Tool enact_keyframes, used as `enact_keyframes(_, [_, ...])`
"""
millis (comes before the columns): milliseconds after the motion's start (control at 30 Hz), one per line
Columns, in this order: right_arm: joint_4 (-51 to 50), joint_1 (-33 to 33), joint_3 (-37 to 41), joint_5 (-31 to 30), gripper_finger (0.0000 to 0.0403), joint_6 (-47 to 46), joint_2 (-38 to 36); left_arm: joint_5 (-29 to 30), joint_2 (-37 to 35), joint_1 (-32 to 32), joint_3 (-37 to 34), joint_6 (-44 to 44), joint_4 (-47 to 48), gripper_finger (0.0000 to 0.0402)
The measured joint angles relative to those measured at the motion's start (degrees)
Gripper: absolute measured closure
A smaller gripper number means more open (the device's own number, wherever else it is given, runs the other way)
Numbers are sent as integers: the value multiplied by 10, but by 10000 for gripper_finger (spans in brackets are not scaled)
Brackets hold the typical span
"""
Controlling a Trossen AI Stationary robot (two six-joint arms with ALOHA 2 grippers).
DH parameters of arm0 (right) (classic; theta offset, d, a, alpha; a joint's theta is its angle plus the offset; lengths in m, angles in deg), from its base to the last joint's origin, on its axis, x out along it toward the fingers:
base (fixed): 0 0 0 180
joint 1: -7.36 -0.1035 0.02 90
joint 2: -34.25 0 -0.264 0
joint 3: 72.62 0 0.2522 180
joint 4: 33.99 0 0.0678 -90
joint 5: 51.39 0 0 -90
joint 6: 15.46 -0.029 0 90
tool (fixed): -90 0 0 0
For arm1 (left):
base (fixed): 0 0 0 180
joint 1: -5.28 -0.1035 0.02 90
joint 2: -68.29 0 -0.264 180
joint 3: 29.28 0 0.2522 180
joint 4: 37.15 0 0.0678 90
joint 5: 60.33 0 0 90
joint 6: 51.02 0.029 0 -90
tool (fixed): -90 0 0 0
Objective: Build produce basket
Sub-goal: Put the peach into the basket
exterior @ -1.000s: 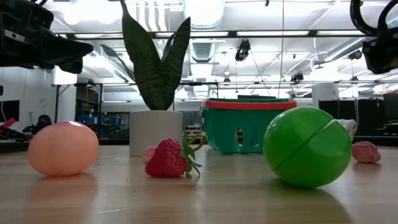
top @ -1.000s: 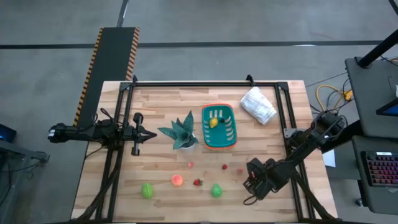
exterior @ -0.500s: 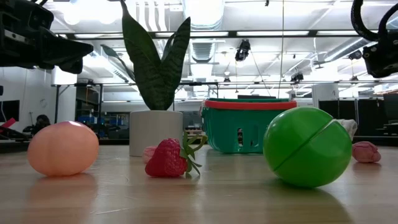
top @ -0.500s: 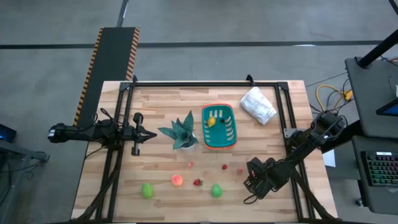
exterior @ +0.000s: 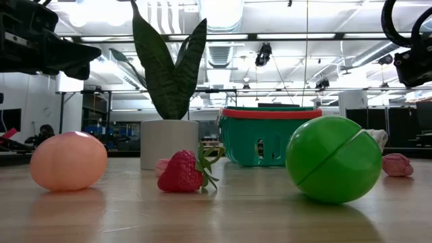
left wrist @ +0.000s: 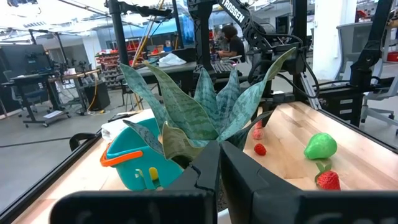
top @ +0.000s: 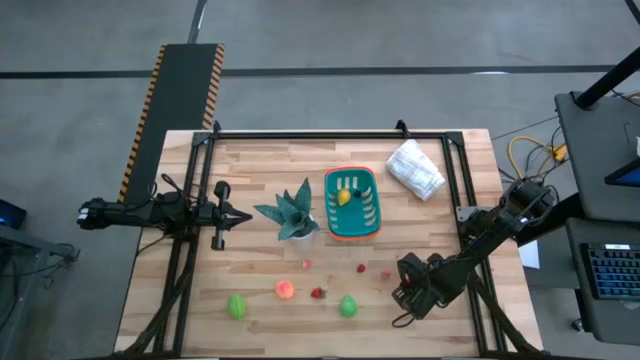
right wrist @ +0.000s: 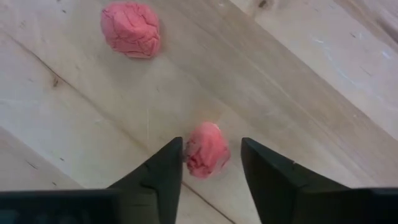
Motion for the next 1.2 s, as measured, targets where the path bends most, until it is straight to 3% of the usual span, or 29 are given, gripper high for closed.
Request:
enact_keyframes(333, [1,0,-1,5,342,56,0,0,0,0,0,0,0,402])
enact_keyframes(667, [-5,0,-6,-6,362,92,-17,0,0,0,0,0,0,402])
enact_keyframes(900, [-6,0,-11,-171,363,109,-95,0,0,0,0,0,0,402])
enact_keyframes(1200, [6,0,-12,-438,364,278,-214,0,0,0,0,0,0,402])
